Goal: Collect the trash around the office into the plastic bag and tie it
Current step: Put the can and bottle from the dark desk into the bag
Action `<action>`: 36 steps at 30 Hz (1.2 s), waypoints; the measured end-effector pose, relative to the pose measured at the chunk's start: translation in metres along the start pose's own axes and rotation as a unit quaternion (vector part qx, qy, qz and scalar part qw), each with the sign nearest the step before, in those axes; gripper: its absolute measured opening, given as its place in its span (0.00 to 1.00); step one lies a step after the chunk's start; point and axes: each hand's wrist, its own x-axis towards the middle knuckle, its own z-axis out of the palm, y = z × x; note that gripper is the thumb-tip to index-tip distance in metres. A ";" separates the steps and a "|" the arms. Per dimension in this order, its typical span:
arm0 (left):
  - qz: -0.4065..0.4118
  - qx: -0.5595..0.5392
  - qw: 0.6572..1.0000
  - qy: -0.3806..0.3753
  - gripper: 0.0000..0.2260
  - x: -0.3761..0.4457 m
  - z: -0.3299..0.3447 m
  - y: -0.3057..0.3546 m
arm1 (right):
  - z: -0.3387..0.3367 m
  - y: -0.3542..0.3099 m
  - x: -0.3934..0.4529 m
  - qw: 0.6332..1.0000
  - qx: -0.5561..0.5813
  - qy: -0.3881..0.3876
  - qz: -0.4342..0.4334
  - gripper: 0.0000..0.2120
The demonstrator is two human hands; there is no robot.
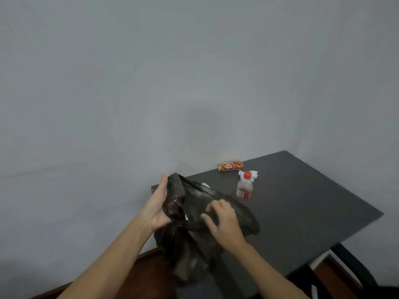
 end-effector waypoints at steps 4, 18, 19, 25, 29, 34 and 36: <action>-0.018 0.007 1.000 0.000 0.36 0.048 0.002 0.008 | 0.027 0.016 -0.009 0.878 -0.183 -0.434 0.080 0.20; -0.074 0.066 0.992 0.075 0.32 0.153 -0.007 0.039 | -0.059 0.222 0.146 0.957 -0.065 -0.109 0.262 0.19; -0.075 0.067 0.992 0.073 0.33 0.151 -0.004 0.042 | -0.061 0.222 0.146 0.959 -0.038 -0.126 0.250 0.11; -0.100 0.112 0.982 0.110 0.36 0.168 -0.009 0.055 | -0.093 0.186 0.152 0.954 0.110 0.153 0.234 0.07; -0.132 0.104 0.979 0.112 0.36 0.181 -0.012 0.053 | -0.109 0.128 0.139 0.889 0.393 0.122 0.201 0.04; -0.138 0.070 0.984 0.083 0.37 0.184 -0.008 0.055 | 0.006 0.092 0.106 0.934 0.260 -0.103 0.223 0.05; -0.137 0.059 0.985 0.086 0.36 0.185 -0.004 0.058 | 0.030 0.097 0.103 0.922 0.229 -0.174 0.260 0.08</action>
